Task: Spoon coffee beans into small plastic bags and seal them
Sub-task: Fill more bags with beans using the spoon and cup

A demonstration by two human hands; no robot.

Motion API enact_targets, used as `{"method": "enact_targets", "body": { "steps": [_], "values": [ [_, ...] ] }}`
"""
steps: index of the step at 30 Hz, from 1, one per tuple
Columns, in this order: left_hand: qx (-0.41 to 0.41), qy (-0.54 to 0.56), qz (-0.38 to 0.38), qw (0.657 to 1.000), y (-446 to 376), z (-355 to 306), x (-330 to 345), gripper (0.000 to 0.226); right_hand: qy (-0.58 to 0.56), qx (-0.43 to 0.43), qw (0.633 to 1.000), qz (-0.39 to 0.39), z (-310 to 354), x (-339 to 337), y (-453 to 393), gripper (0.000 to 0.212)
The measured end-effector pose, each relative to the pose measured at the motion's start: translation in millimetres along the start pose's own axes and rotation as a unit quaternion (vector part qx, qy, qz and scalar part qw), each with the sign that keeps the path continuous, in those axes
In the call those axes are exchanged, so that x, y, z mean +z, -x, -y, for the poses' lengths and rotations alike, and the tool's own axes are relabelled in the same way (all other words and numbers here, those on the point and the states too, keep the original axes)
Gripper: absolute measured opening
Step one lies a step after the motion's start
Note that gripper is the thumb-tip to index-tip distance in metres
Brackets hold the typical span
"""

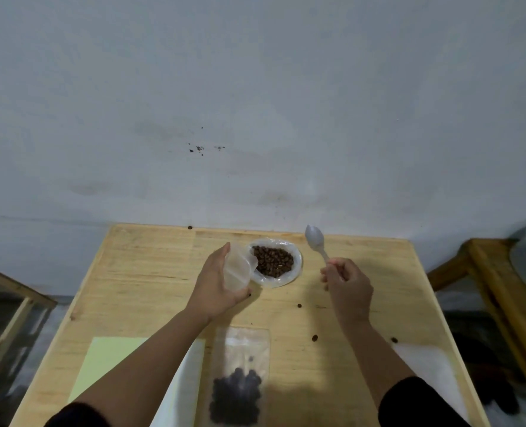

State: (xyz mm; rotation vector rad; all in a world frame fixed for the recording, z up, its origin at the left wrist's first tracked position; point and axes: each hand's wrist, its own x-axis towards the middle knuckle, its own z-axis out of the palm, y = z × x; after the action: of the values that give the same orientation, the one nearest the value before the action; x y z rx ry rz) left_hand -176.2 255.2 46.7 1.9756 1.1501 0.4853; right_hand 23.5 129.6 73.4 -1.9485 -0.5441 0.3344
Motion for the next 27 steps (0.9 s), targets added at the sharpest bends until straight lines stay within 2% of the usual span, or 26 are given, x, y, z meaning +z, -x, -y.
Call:
{"method": "enact_targets", "body": {
  "steps": [3, 5, 7, 10, 12, 15, 20, 23, 27],
  "values": [
    [-0.002, 0.001, 0.009, 1.000, -1, 3, 4, 0.102, -0.020, -0.098, 0.994, 0.044, 7, -1, 9, 0.006],
    [-0.003, 0.004, 0.012, 1.000, -2, 4, 6, 0.102, -0.004, -0.141, 0.989, 0.054, 8, 3, 10, 0.016],
    [-0.007, 0.011, 0.015, 1.000, -1, 4, 8, 0.103, 0.023, -0.154, 0.986, 0.055, 5, 8, 6, 0.025],
    [-0.015, 0.022, 0.017, 1.000, -1, 5, 9, 0.106, 0.041, -0.152, 0.986, 0.054, -3, 15, -1, 0.027],
    [-0.017, 0.020, 0.014, 1.000, -1, 6, 11, 0.103, 0.038, -0.121, 0.990, 0.067, -12, 22, -3, 0.023],
    [-0.017, -0.001, 0.010, 1.000, -2, 7, 14, 0.103, -0.036, 0.006, 0.995, 0.089, -22, 37, -3, 0.022],
    [-0.021, -0.008, 0.026, 0.999, -6, 8, 17, 0.102, -0.196, 0.194, 0.957, 0.087, -24, 53, -4, 0.026],
    [-0.022, -0.009, 0.031, 0.999, -7, 9, 17, 0.103, -0.243, 0.241, 0.937, 0.068, -23, 50, -6, 0.027],
    [-0.022, -0.017, 0.032, 0.999, -8, 9, 20, 0.107, -0.298, 0.238, 0.921, 0.072, -11, 35, -11, 0.026]
  ]
}}
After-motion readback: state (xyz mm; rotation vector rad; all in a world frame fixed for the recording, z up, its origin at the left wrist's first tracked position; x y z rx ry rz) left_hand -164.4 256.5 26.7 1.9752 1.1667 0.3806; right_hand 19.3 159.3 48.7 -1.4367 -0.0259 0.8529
